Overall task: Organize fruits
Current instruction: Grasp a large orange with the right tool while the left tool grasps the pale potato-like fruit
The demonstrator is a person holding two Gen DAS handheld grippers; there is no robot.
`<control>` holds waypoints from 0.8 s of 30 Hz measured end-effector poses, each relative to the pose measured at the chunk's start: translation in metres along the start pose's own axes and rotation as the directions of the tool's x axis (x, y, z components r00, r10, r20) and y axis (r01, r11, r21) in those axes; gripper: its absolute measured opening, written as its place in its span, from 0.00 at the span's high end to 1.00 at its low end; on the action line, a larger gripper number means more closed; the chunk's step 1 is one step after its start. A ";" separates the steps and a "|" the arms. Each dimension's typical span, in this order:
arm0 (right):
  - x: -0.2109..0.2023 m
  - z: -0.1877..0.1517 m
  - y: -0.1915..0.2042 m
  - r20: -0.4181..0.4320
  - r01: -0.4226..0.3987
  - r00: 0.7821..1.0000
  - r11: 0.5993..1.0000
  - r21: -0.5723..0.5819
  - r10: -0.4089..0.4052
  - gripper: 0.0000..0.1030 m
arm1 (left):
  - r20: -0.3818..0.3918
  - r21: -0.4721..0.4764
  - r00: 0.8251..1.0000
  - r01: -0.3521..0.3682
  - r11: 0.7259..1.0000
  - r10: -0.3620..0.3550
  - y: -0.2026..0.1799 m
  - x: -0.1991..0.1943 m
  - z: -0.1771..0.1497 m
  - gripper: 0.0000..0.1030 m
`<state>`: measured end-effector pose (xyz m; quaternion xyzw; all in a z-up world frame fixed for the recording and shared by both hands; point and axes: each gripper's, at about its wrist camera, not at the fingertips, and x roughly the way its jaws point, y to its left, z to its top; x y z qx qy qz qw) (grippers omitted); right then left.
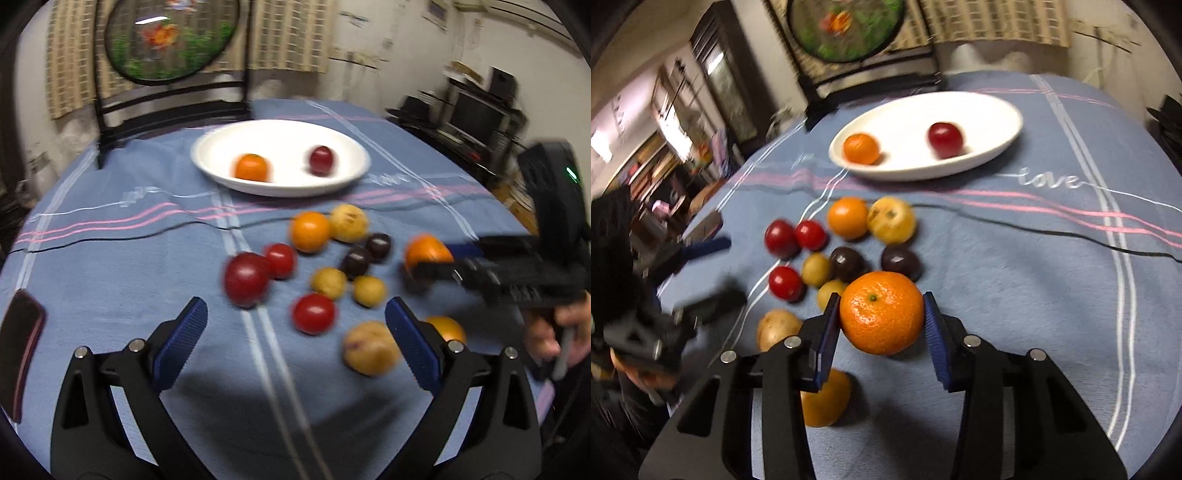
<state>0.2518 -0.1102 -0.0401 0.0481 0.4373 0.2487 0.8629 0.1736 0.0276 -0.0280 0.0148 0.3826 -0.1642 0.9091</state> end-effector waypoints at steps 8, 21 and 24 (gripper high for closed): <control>-0.002 -0.004 -0.002 -0.009 0.012 1.000 1.000 0.012 -0.012 0.57 | -0.094 0.119 0.987 0.139 0.983 -0.128 -0.032 0.008 -0.016 0.38; -0.001 -0.004 -0.001 -0.008 0.021 1.000 1.000 0.013 -0.021 0.57 | -0.147 0.115 0.982 0.133 0.985 -0.115 -0.036 0.023 -0.020 0.55; -0.001 -0.004 -0.001 -0.008 0.021 1.000 1.000 0.014 -0.021 0.57 | -0.149 0.111 0.982 0.132 0.985 -0.115 -0.036 0.023 -0.020 0.55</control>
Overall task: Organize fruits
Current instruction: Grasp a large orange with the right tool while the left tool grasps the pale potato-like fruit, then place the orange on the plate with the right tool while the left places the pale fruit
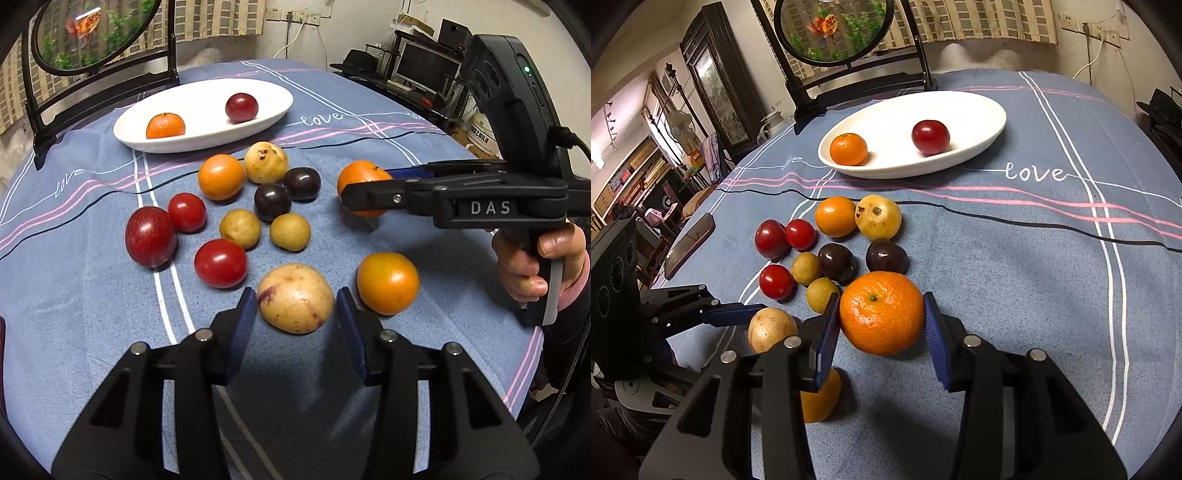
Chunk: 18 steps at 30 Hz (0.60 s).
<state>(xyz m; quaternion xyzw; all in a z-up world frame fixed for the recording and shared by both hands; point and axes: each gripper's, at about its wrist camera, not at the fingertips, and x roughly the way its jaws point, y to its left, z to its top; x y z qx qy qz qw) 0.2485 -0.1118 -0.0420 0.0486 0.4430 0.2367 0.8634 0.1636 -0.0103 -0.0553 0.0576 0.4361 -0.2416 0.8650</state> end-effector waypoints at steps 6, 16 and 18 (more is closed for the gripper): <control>-0.001 0.000 0.000 0.006 0.005 1.000 1.000 0.003 -0.005 0.57 | -0.011 -0.013 1.000 0.006 1.000 -0.007 0.002 0.004 0.001 0.59; -0.006 0.002 -0.002 0.050 0.022 0.998 1.000 0.011 -0.023 0.57 | 0.056 -0.042 0.998 0.026 0.999 -0.023 0.009 -0.009 0.003 0.60; -0.009 0.004 -0.004 0.082 0.034 0.996 0.999 0.019 -0.035 0.57 | 0.094 -0.062 0.995 0.052 0.997 -0.046 0.014 -0.017 0.008 0.60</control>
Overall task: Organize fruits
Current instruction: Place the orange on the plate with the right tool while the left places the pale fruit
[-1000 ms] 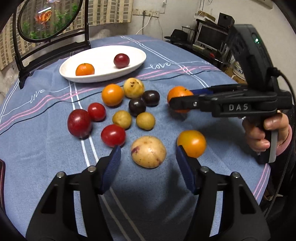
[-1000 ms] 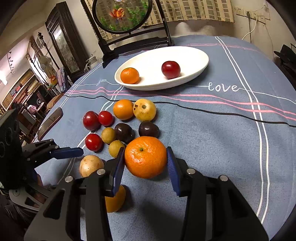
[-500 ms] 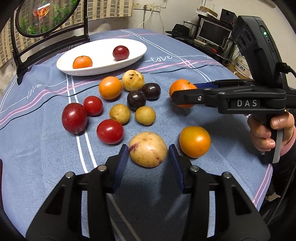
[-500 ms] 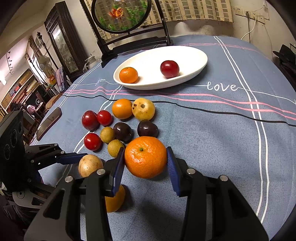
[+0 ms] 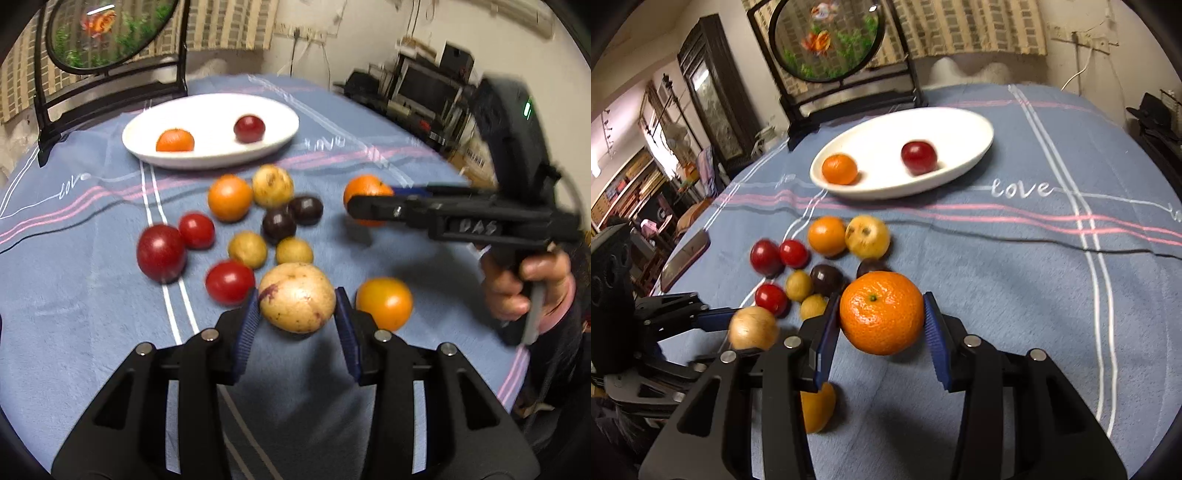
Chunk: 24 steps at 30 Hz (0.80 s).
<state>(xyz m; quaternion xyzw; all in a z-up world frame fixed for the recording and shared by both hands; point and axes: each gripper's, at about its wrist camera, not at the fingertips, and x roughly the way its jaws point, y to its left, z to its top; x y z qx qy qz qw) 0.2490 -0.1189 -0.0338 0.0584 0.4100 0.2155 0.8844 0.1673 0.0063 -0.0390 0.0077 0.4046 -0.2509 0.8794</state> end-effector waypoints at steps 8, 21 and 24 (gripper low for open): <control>0.020 0.055 -0.006 0.120 0.020 0.992 0.999 0.051 -0.026 0.57 | 0.116 -0.208 0.993 -0.004 0.978 0.029 0.055 -0.005 0.084 0.59; 0.103 0.119 0.012 0.043 0.032 0.999 0.999 -0.041 -0.030 0.57 | -0.013 -0.252 0.976 -0.212 0.944 0.215 0.125 0.084 0.183 0.59; 0.112 0.121 0.011 0.022 0.038 0.999 0.998 -0.052 -0.037 0.57 | -0.037 -0.244 0.969 -0.247 0.938 0.246 0.132 0.098 0.188 0.59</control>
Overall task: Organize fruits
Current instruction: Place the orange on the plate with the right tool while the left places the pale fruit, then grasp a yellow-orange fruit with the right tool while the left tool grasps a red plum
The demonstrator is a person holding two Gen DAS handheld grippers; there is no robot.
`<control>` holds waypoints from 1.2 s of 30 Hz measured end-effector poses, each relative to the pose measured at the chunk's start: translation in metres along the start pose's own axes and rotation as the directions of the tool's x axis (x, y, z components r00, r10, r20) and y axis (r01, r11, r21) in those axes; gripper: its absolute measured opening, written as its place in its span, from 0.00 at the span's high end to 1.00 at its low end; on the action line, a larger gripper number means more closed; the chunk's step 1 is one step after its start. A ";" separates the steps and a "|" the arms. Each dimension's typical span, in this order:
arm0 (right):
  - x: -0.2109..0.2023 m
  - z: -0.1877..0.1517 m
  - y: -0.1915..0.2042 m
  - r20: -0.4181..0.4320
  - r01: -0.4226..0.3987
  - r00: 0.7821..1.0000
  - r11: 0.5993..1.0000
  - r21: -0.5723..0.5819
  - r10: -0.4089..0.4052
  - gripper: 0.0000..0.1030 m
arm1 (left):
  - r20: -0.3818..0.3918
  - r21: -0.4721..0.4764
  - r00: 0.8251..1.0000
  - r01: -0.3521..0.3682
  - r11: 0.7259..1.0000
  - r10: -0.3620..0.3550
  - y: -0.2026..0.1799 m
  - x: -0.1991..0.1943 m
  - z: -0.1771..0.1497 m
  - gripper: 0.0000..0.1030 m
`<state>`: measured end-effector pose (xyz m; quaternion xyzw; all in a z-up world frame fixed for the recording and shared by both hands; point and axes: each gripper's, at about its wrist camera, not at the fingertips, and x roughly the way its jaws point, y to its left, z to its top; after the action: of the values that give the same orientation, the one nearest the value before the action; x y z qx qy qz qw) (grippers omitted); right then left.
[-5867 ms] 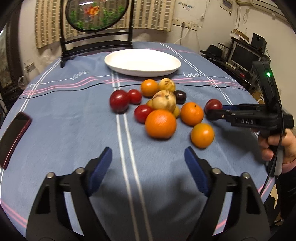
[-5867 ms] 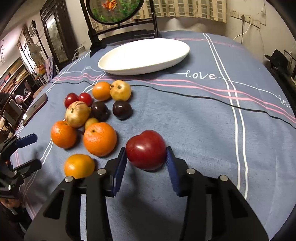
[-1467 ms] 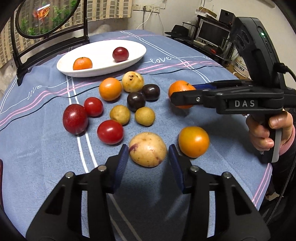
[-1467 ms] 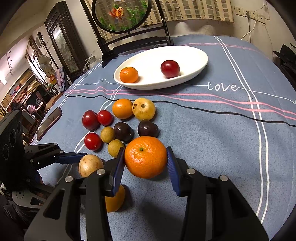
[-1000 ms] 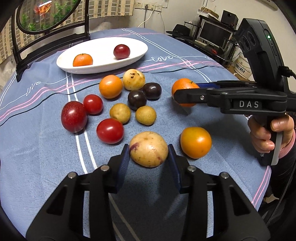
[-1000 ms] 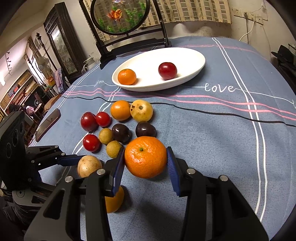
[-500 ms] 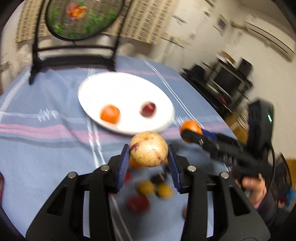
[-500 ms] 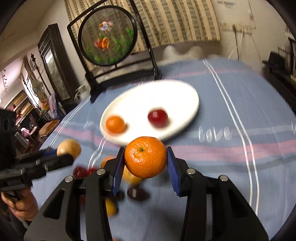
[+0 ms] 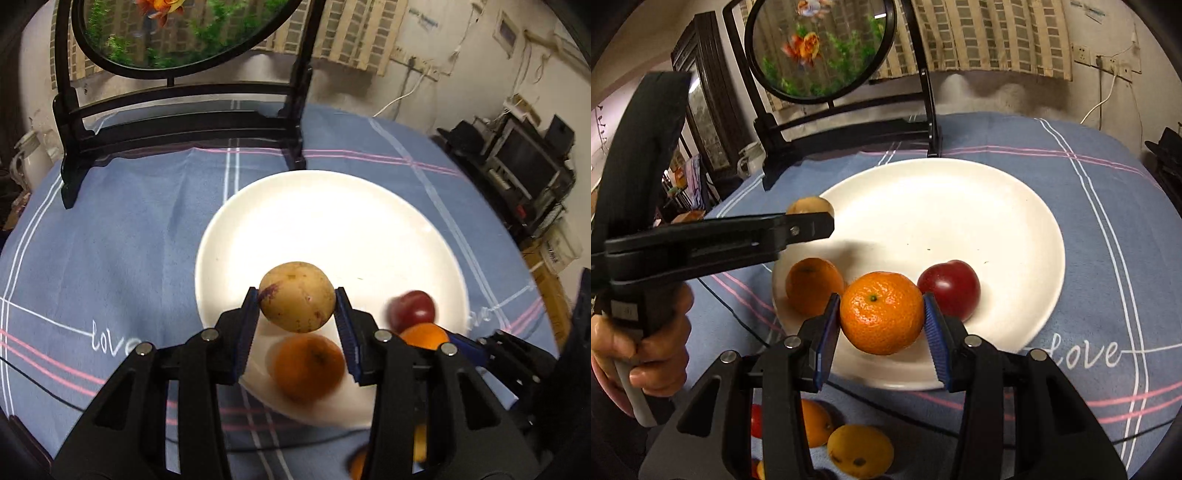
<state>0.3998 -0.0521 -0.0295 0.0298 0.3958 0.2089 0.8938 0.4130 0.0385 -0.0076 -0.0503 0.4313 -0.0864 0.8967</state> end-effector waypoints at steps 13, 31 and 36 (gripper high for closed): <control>-0.039 -0.008 0.016 0.036 0.022 0.999 0.998 -0.059 -0.020 0.51 | 0.112 0.041 0.988 -0.112 0.993 0.107 0.001 -0.064 -0.036 0.06; -0.126 -0.160 0.057 -0.080 -0.033 0.997 0.987 -0.158 0.021 0.51 | 0.145 0.084 0.989 -0.014 0.996 0.001 -0.011 -0.127 -0.179 0.04; -0.126 -0.162 0.051 -0.093 0.008 0.996 0.994 -0.105 -0.018 0.51 | 0.152 0.110 0.988 -0.054 0.992 0.037 -0.015 -0.125 -0.181 0.04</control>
<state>0.1897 -0.0734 -0.0414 -0.0292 0.4261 0.2247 0.8758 0.1934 0.0456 -0.0221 0.0046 0.3583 -0.0862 0.9296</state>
